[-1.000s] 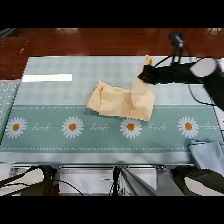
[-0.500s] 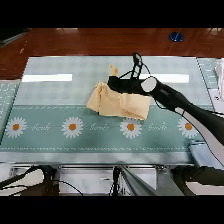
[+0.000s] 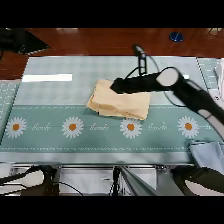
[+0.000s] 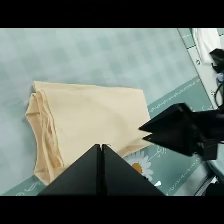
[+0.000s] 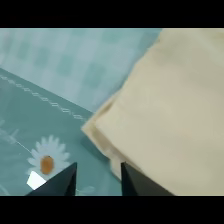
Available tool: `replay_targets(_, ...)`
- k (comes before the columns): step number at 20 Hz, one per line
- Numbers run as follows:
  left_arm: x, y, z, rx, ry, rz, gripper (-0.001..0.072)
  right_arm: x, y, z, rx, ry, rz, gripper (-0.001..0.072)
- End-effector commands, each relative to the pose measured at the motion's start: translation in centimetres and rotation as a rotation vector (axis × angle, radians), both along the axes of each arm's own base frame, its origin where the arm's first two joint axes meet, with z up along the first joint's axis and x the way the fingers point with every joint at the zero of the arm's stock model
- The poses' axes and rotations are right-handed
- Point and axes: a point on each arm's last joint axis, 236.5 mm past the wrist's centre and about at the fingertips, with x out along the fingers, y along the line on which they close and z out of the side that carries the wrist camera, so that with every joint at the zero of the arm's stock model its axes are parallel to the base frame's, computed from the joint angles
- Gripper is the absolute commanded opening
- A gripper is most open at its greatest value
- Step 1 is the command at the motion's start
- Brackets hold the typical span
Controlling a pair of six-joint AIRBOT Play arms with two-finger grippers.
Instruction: Fold the shirts.
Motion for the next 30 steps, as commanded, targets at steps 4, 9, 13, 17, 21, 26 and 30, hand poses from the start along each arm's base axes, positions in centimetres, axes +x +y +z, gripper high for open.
replay_targets(4,0.3,2.8,-4.3,0.163,0.087,0.043,0.0022,-3.2,-30.6,-2.4,-0.595,0.249,-0.412,0.0553)
replay_targets(9,0.0,3.3,-4.9,0.194,0.104,0.042,0.0114,-4.7,-29.2,-8.4,-0.066,0.399,-0.548,0.0588)
replay_targets(13,0.0,3.3,-4.9,0.194,0.105,0.041,0.0135,-4.4,-25.0,-12.9,0.097,0.443,-0.587,0.0588)
replay_targets(17,-0.6,3.1,-5.0,0.192,0.13,0.028,0.0135,-2.6,-18.4,-15.9,0.183,0.481,-0.535,0.0587)
replay_targets(21,-1.5,2.9,-5.3,0.192,0.165,0.006,0.0135,-0.1,-13.4,-17.0,0.278,0.495,-0.594,0.054)
replay_targets(26,-1.5,2.9,-5.3,0.192,0.165,0.006,0.0135,1.6,-11.1,-14.3,0.309,0.447,-0.499,0.0017)
replay_targets(30,-1.5,2.9,-5.3,0.192,0.165,0.006,0.0135,2.7,-11.4,-5.5,0.355,0.268,-0.28,0.0015)
